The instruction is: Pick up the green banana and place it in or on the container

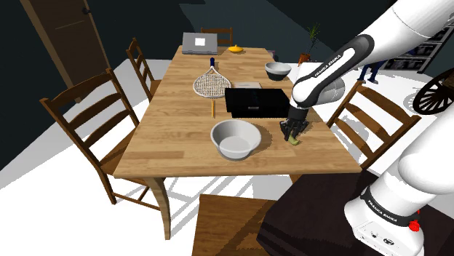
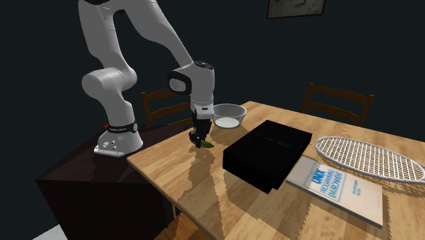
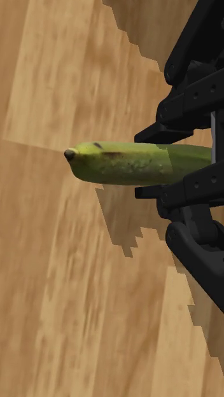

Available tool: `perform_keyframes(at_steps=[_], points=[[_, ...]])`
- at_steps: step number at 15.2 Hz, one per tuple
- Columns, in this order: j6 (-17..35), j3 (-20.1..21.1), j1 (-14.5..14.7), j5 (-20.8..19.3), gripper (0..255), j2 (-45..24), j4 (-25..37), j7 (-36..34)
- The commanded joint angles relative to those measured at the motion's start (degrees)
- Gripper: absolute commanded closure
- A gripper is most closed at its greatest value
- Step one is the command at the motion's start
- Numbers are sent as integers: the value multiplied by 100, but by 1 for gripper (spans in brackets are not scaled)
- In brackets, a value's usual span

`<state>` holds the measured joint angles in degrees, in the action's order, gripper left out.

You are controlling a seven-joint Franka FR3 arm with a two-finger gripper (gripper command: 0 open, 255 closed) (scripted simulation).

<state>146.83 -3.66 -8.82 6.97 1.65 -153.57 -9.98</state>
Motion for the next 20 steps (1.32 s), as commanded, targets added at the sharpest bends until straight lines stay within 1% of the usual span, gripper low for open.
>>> perform_keyframes(at_steps=[1,7,20], points=[[0,0,0,0,255,0,0,0],[1,0,0,0,255,-1,0,0],[-1212,8,-59,-256,255,1030,192,-235]])
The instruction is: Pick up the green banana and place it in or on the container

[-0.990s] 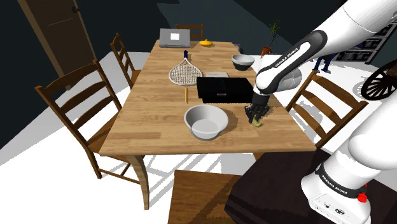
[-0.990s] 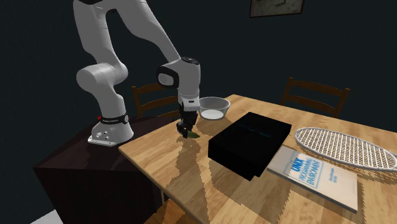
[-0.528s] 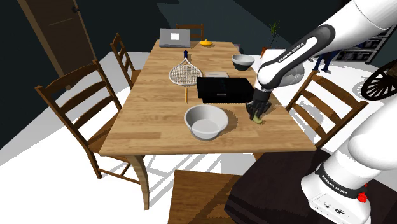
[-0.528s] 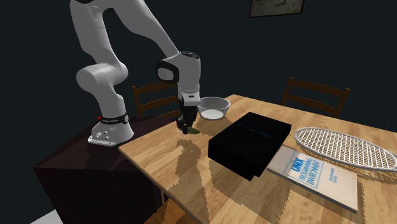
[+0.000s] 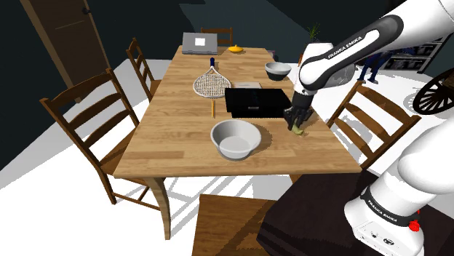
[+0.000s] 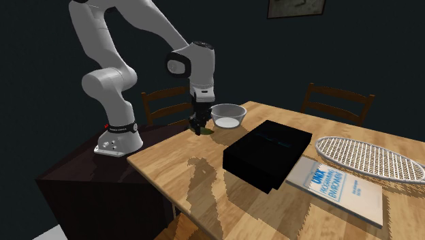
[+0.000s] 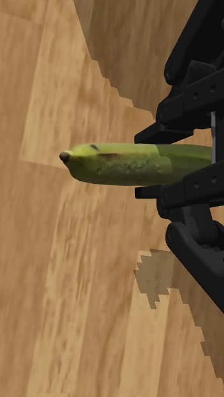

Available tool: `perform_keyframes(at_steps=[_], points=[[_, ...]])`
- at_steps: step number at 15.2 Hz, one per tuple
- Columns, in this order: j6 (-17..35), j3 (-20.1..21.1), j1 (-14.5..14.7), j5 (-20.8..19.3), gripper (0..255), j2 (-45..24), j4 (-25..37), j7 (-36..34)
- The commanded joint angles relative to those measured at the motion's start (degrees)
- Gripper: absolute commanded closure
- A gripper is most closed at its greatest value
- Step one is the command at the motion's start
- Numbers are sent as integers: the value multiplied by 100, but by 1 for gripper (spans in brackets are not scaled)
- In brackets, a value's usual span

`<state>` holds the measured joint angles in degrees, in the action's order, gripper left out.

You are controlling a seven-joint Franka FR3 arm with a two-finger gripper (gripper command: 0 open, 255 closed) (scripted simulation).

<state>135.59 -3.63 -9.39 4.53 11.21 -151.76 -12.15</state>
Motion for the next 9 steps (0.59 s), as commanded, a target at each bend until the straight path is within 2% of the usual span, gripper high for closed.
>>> perform_keyframes(at_steps=[1,9], points=[[-182,6,-6,-25,255,143,37,-30],[-916,22,-32,-99,255,627,290,-116]])
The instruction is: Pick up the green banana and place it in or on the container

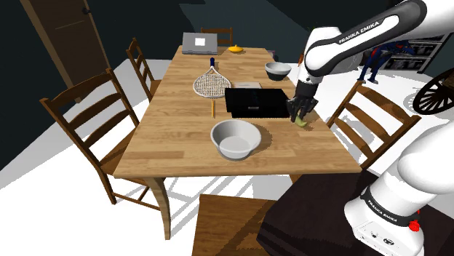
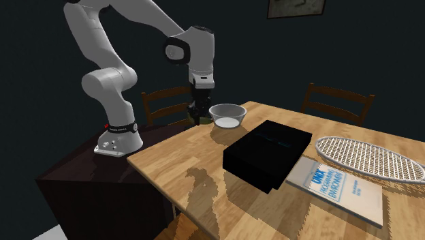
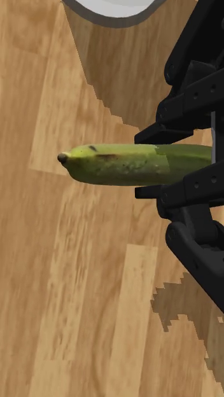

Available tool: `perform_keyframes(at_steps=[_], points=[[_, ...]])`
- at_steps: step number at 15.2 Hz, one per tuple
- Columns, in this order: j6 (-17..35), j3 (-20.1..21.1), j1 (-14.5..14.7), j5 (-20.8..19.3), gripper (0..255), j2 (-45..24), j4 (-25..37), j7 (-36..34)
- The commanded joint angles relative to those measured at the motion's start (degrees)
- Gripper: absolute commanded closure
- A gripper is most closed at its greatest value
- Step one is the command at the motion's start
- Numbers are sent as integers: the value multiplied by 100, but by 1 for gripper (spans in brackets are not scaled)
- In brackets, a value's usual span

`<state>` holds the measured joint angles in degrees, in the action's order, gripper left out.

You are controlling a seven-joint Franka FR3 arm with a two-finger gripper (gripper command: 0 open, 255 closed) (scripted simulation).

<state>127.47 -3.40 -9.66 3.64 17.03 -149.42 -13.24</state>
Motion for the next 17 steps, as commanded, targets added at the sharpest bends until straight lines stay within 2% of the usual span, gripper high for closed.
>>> perform_keyframes(at_steps=[1,7,17], points=[[-194,1,-7,-16,255,98,94,-16],[-707,11,-19,-49,255,368,337,-62],[-533,930,665,378,255,-510,1149,-1376]])
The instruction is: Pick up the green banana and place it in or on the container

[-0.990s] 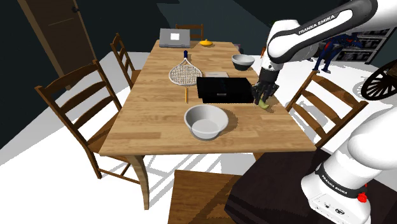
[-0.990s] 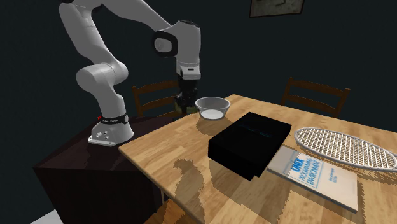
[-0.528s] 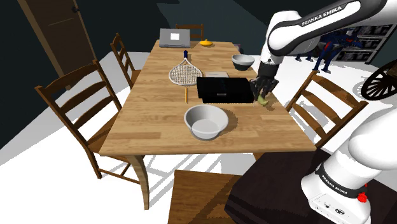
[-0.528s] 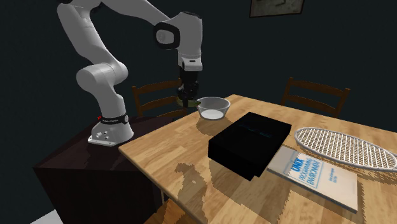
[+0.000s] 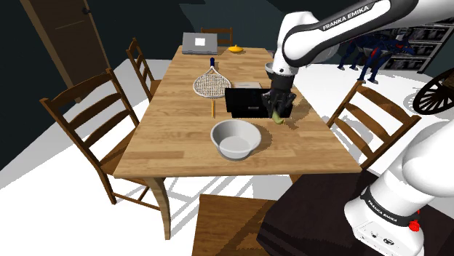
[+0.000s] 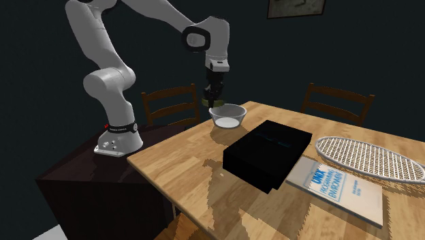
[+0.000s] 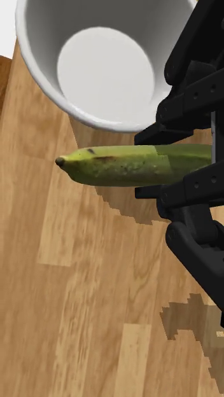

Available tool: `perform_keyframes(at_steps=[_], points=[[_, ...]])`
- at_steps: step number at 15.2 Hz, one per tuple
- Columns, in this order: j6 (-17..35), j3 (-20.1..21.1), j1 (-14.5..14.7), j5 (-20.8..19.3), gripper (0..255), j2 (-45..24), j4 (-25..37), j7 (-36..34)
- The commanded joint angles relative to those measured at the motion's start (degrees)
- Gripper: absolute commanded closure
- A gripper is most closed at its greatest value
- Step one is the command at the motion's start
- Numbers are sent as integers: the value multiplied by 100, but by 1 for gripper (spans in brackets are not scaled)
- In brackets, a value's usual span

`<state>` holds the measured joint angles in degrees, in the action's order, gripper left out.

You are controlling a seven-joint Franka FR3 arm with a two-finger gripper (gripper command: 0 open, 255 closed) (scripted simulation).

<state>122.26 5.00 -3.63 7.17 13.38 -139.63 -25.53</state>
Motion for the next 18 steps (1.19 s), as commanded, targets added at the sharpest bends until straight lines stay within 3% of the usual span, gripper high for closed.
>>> perform_keyframes(at_steps=[1,11,18], points=[[-3,173,119,40,255,-259,287,-278],[-31,817,634,-86,255,-1520,1685,-1534],[489,821,649,-126,255,-1804,1444,-1529]])
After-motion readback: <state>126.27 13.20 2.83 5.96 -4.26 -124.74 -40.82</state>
